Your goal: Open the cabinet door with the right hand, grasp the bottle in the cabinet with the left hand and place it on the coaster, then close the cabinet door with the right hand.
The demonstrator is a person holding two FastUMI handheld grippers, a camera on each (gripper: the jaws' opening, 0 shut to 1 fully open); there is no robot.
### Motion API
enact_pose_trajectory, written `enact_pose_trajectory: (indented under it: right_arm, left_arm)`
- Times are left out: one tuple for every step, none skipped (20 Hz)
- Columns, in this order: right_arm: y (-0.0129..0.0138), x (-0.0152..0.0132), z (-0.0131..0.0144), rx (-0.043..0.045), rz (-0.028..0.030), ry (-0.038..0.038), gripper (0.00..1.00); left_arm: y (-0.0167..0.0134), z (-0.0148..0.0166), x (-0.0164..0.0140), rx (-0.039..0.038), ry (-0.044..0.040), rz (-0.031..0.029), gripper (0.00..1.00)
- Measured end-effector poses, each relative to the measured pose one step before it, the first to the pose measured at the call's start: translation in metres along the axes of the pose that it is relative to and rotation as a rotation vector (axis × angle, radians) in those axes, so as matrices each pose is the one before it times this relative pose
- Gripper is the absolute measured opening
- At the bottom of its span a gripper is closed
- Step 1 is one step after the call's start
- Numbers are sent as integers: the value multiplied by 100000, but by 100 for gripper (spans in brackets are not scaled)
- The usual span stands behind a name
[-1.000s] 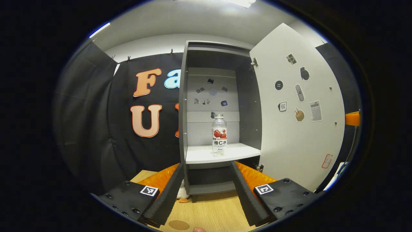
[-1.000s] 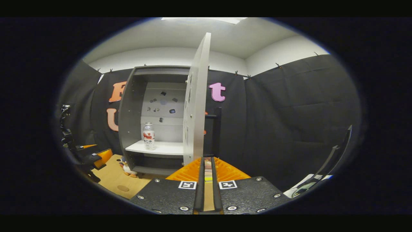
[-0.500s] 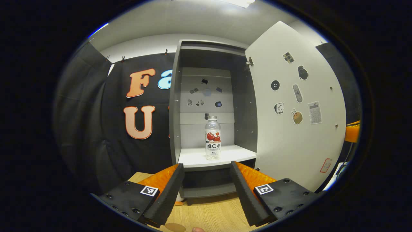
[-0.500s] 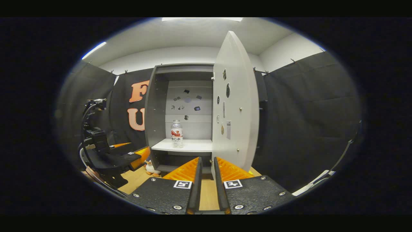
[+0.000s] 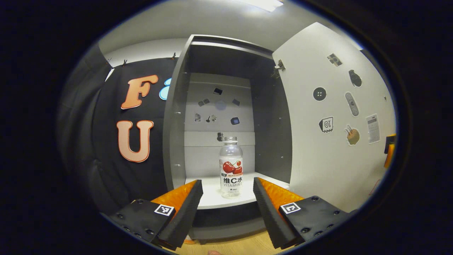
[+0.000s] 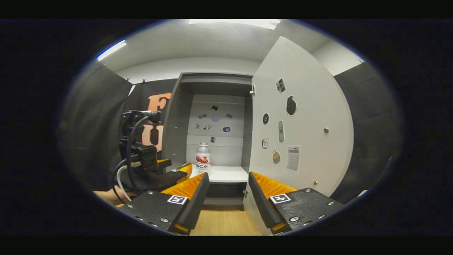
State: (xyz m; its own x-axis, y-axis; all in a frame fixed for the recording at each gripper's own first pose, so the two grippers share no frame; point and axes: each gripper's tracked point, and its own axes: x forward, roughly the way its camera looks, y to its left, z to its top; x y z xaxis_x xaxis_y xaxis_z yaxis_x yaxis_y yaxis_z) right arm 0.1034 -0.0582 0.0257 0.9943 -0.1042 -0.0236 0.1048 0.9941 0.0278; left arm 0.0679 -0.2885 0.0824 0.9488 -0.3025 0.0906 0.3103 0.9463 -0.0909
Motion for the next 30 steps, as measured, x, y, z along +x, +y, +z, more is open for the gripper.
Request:
enact_pose_trajectory:
  right_arm:
    - [-63, 503, 89, -806, -1641, -808, 73]
    - [-222, 331, 98, -264, -1622, -650, 75]
    - [-84, 450, -44, 276, -1490, -135, 81]
    - [-47, 336, -61, 753, -1180, 311, 84]
    - [75, 283, 7, 869, -1203, 230, 84]
    - [-145, 211, -223, 669, -1201, 809, 85]
    - [29, 429, -320, 311, -1066, 906, 86]
    - [-205, 175, -352, 72, -1422, 1193, 86]
    - [-163, 275, -128, 60, -1106, 868, 86]
    - [5, 92, -223, 71, -685, 909, 86]
    - [-42, 139, -154, 33, -621, 965, 86]
    - [-35, 110, -232, -138, -368, 984, 86]
    - [-35, 158, -142, -325, -270, 549, 86]
    - [-131, 175, -92, -535, -276, 447, 86]
    - [-56, 186, -118, -538, -435, 359, 86]
    - [21, 79, -12, -332, 45, 125, 86]
    - [53, -25, 101, -124, 70, -81, 86]
    - [43, 36, 17, -5, 234, -65, 86]
    - [5, 64, -16, -73, 228, 57, 86]
    - [3, 59, -35, -92, 248, 45, 86]
    - [5, 35, 8, -164, 323, -30, 86]
    - [-7, -67, 12, -150, 283, -181, 86]
    - [58, 35, 31, -155, 301, -125, 86]
    - [-3, -82, 71, -145, 392, -222, 86]
    - [-31, -21, 60, -103, 302, -388, 86]
    - [-109, -27, 121, -73, 336, -689, 86]
    - [-121, -91, 166, -60, 439, -667, 86]
    - [-92, -177, 147, 22, 522, -359, 86]
    - [-47, -329, 74, 215, 781, -101, 86]
    - [42, -261, 45, 327, 1001, -192, 86]
  left_arm:
    - [100, -369, 1439, -12, 192, -677, 93]
    - [22, -402, 1192, 38, 574, -974, 93]
    - [-53, -345, 1340, 110, 646, -1006, 93]
    - [-69, -499, 1325, 115, 722, -859, 94]
    - [-171, -321, 1238, 13, 597, -1110, 93]
    - [-144, -263, 1266, 9, 196, -1069, 93]
    - [-131, -253, 1290, 122, -11, -771, 93]
    - [-118, -239, 1095, 247, 72, -591, 92]
    - [-43, -333, 1147, 77, -16, -280, 92]
    - [-34, -304, 825, -40, 218, -349, 93]
    - [145, -327, 719, -116, 343, 89, 93]
    - [71, -324, 656, -430, 216, 64, 93]
    - [97, -245, 568, -544, 341, 54, 93]
    - [169, -211, 383, -339, 164, 494, 93]
    - [111, -23, 251, -36, -150, 23, 93]
    - [59, -70, 237, 240, -216, -40, 94]
    - [-27, -1, 76, 273, -126, -560, 94]
    - [-87, 47, 92, -15, -264, -656, 94]
    - [-116, 166, 66, -261, -443, -766, 94]
    - [-133, 218, -73, -238, -500, -162, 93]
    - [14, 16, -15, -60, 191, 68, 90]
    - [18, -115, -93, 253, 283, 91, 87]
    - [24, -29, 1, 376, 223, -361, 86]
    - [-97, 60, -209, -101, 130, -359, 84]
    - [-85, 171, -203, -744, -33, -242, 83]
    - [51, 258, -367, -624, -918, 63, 83]
    - [146, 481, -566, 86, -1676, 1018, 82]
    - [107, 638, -628, 655, -2011, 1023, 81]
    - [-10, 633, -620, 1032, -1585, 339, 81]
    - [-118, 561, -829, 1247, -1258, 353, 81]
